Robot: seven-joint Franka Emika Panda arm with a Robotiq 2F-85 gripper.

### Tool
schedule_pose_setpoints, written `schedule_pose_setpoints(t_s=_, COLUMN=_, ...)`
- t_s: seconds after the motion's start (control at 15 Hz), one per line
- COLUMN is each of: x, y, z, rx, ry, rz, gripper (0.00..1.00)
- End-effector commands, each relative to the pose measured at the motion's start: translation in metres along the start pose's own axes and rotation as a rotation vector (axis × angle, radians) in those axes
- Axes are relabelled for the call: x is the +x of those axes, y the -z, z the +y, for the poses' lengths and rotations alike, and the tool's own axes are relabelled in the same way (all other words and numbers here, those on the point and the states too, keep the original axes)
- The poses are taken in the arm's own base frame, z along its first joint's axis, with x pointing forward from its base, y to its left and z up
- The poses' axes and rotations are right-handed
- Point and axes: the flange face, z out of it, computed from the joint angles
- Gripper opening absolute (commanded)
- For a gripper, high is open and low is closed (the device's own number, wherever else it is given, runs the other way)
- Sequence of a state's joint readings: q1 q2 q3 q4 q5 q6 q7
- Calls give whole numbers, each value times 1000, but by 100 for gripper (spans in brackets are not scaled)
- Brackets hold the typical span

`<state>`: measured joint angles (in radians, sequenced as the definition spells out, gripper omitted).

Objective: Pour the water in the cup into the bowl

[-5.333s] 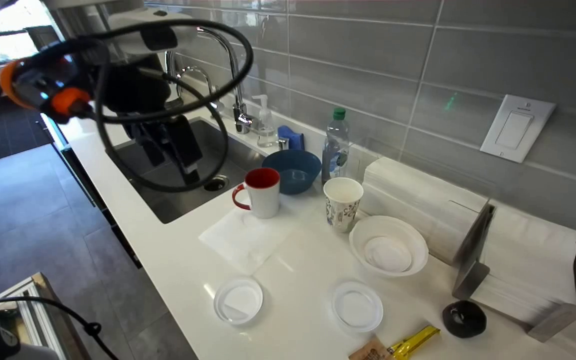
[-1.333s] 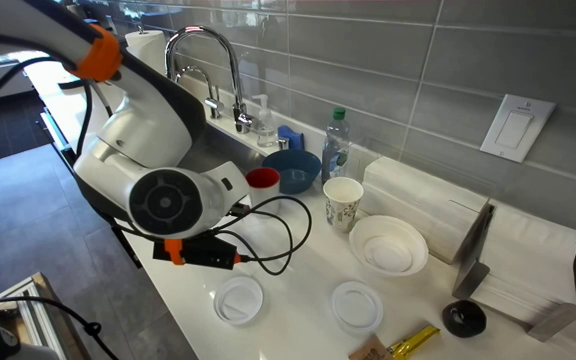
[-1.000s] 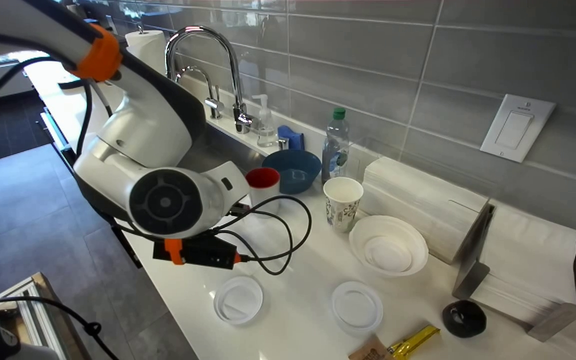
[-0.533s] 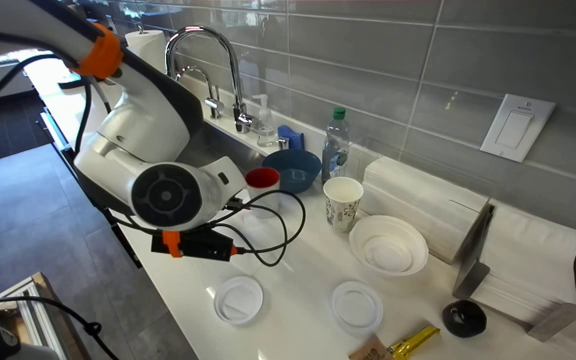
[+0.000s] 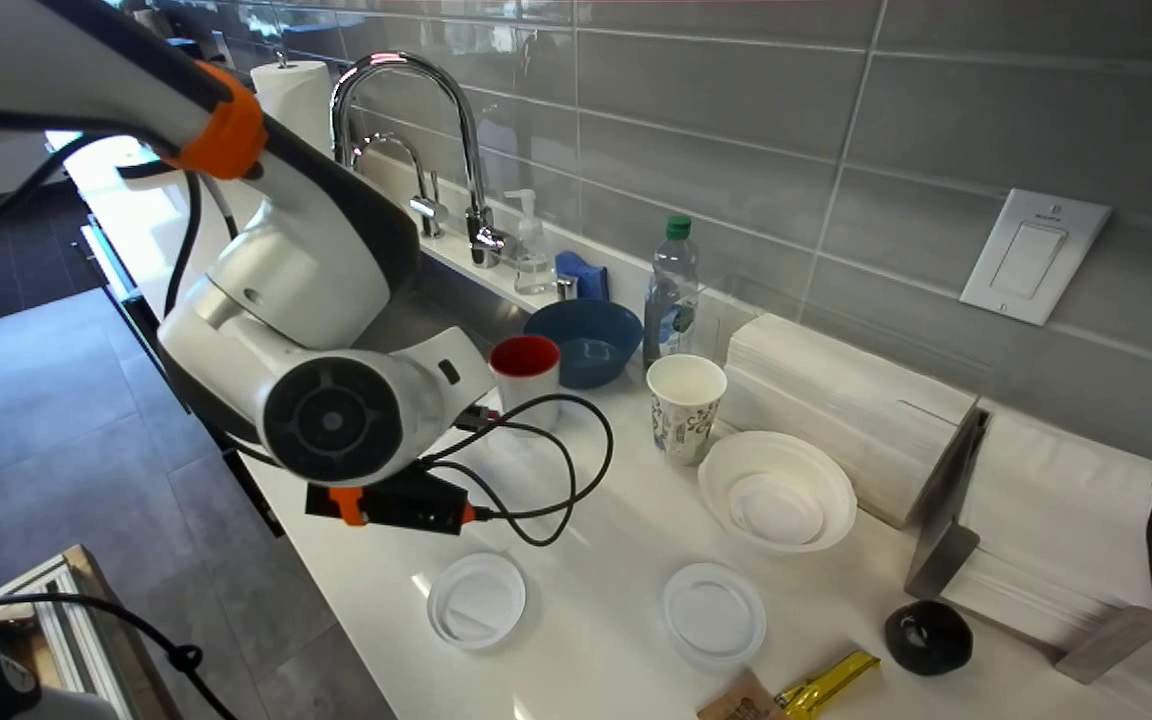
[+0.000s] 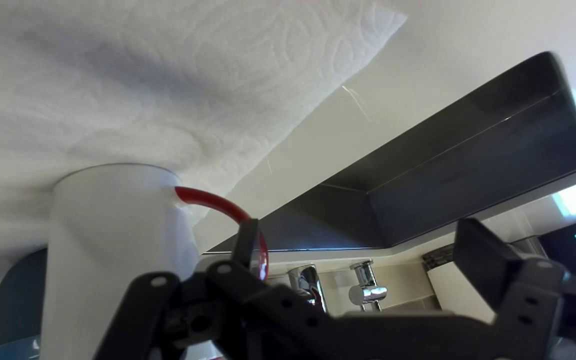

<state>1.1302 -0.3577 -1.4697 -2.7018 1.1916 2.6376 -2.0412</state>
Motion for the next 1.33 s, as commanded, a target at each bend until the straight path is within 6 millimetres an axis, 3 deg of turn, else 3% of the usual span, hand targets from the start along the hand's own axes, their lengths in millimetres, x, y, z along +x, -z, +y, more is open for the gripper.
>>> schedule_pose_setpoints(t_s=0.0, x=-3, y=4, z=10, rx=-37, ry=3, rz=82, gripper=100)
schedule_pose_setpoints(t_s=1.27, x=-3, y=-35, z=20, rx=12, ry=79, rz=198, gripper=100)
